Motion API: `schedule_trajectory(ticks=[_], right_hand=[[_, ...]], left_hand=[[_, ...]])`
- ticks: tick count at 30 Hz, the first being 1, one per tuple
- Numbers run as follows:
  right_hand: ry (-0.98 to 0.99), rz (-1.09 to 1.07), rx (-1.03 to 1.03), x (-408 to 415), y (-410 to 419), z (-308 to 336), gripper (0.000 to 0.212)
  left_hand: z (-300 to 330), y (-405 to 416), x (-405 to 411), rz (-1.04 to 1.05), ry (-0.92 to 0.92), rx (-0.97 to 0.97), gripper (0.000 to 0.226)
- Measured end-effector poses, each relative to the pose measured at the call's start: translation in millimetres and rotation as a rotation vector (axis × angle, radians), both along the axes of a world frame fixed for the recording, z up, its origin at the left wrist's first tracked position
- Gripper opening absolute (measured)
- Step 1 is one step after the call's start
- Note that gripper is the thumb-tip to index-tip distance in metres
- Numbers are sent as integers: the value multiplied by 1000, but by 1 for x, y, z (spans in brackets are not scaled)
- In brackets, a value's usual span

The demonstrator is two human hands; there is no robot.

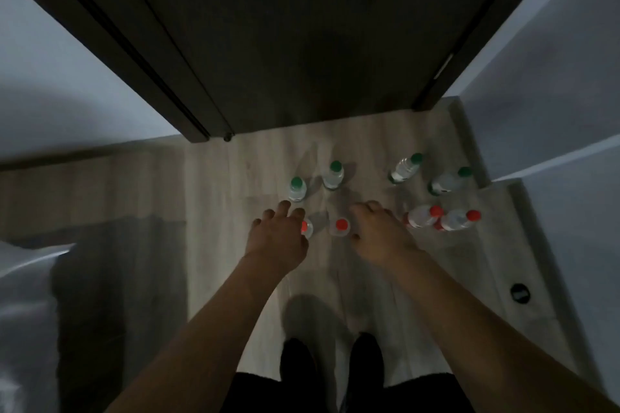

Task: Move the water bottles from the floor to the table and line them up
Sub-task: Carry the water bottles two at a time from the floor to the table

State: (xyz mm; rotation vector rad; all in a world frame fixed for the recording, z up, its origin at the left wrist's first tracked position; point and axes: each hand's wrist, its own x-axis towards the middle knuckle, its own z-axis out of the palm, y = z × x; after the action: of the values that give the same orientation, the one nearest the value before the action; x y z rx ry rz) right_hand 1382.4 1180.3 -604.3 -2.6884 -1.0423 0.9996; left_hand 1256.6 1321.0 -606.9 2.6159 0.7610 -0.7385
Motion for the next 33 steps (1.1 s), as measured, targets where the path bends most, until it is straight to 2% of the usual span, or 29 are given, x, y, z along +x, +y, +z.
schedule_trajectory(ticks=[6,10,14,17,19,24,29,33], right_hand=[[83,-22,-34,14,19,-208,58],[155,-88,38,11,13,-281,55],[132,-83,28,14,15,-291,46],[90,-21,19,13,25,-280,66],[59,37,78,10,30,-273,72],[50,137,87,-5,32,-280,48],[-11,148,131,-20,40,-293,45],[-20,-26,179,-13,37,-300,43]], left_hand=[[-202,1,31,18,99,-41,55],[-273,7,26,64,-6,-59,52],[-289,19,31,148,-136,-152,37],[-290,18,31,118,-119,-149,44],[-291,16,30,121,-105,-155,49],[-295,17,26,119,-154,-158,43],[-294,14,18,119,-129,-173,43],[-297,16,11,131,-141,-175,46]])
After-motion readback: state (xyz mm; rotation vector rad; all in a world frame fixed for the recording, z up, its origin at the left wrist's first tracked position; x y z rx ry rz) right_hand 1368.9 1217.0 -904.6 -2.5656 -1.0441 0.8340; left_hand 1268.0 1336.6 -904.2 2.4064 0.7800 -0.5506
